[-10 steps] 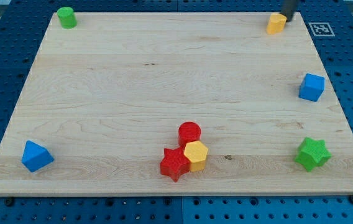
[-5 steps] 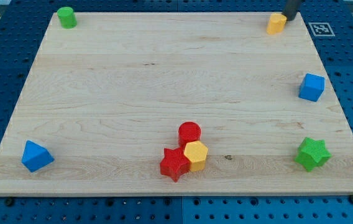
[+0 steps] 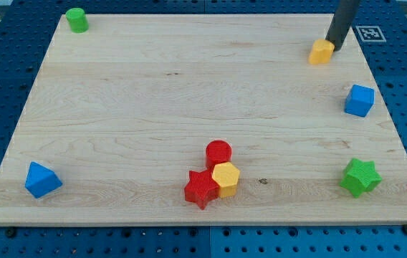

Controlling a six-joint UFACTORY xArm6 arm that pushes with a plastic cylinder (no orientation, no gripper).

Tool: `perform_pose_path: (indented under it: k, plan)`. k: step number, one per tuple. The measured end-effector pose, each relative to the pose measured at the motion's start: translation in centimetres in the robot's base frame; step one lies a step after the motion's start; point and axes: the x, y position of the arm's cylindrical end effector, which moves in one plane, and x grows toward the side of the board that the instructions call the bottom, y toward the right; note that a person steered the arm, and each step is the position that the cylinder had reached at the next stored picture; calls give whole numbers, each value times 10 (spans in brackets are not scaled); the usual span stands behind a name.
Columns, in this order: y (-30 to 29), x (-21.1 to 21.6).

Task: Slide the yellow heart to the center

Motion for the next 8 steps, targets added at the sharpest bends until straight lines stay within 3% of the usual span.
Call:
perform_pose_path:
  k: [2,4,5,7,8]
  plan:
    - [-51,93]
    - [-15,30]
    - [-25,10]
    - [-121,15]
    - [-122,15]
